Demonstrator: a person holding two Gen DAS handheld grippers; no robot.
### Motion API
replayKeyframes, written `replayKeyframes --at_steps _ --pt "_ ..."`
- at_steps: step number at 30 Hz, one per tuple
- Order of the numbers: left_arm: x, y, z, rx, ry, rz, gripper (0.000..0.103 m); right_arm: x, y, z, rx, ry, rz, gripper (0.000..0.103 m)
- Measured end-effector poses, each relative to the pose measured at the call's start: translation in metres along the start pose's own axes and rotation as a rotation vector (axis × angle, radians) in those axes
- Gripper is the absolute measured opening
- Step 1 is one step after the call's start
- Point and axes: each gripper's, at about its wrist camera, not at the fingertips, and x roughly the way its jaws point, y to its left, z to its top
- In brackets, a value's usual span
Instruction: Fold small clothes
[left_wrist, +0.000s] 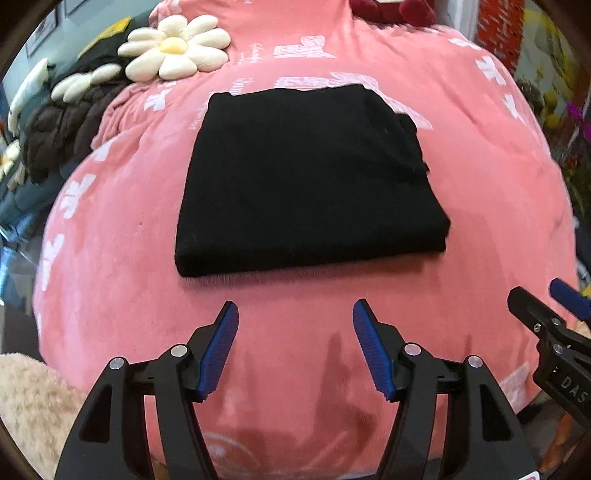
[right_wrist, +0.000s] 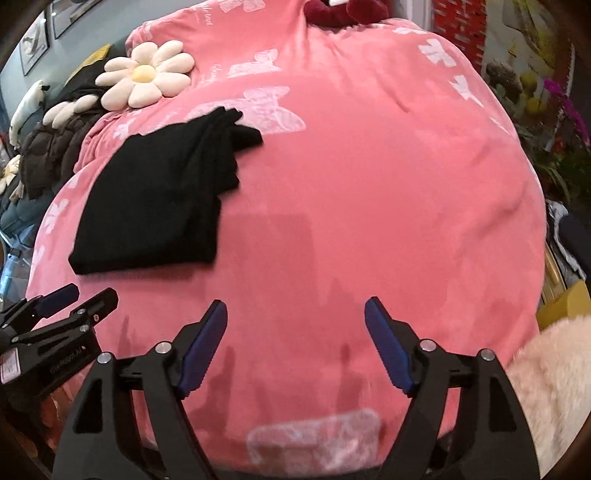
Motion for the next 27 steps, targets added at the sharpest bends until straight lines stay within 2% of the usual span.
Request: replayKeyframes --at_steps 8,14,27 --pt "0.000 -0.006 -0.013 -0.021 -0.003 0.033 0.062 0.004 0.013 -0.007 -0.061 0.013 -0.001 0.077" --pt "-0.003 0.004 -0.016 -0.080 -0.016 0.052 0.062 0.005 0.017 -0.008 -0.080 0.015 -0.006 0.087" --pt "-0.005 0.010 -0.017 -0.109 -0.029 0.066 0.062 0.014 0.010 -0.009 -0.046 0.052 -0.025 0.087"
